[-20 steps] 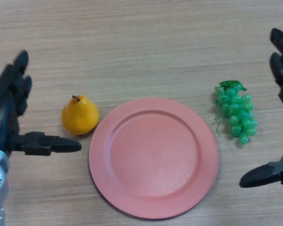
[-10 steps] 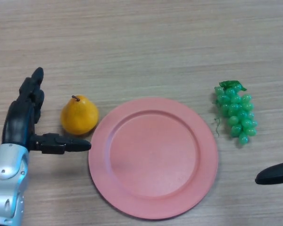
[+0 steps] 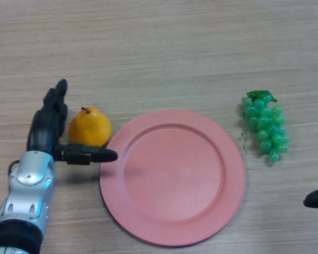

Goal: Pick up the yellow pear and place it on the plate

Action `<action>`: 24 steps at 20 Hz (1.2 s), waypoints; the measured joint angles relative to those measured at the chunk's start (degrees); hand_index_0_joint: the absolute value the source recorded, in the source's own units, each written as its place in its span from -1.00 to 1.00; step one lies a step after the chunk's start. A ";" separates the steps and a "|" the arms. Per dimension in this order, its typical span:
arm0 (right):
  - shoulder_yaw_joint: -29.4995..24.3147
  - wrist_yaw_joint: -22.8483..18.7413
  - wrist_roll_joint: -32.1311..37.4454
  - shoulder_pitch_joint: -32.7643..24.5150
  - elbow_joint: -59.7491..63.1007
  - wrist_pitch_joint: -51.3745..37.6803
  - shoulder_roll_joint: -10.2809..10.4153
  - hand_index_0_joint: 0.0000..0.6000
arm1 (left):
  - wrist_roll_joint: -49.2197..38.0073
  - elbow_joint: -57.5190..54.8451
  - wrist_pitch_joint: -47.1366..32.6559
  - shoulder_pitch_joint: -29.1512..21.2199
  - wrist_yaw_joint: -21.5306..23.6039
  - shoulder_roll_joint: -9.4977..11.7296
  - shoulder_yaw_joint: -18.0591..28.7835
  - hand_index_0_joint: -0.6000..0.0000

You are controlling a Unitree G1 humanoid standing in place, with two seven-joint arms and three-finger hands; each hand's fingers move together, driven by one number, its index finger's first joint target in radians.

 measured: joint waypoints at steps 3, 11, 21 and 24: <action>-2.29 0.20 0.00 0.29 -0.22 -0.11 0.17 -1.00 | 2.49 7.02 -4.66 -3.05 0.81 -0.79 -0.03 1.00; -5.81 -0.13 -0.13 0.79 -0.38 -3.42 1.32 -1.00 | 8.94 14.75 -13.08 -5.72 4.81 -1.26 -0.84 -1.00; -6.43 -3.87 3.51 1.03 -2.97 -6.67 1.90 -1.00 | 11.69 8.85 -12.62 -4.08 17.65 1.11 -0.76 -1.00; -6.40 -3.97 3.37 1.26 -3.00 -6.67 1.91 -1.00 | 16.07 -5.24 -9.50 0.14 18.70 1.71 -1.96 -1.00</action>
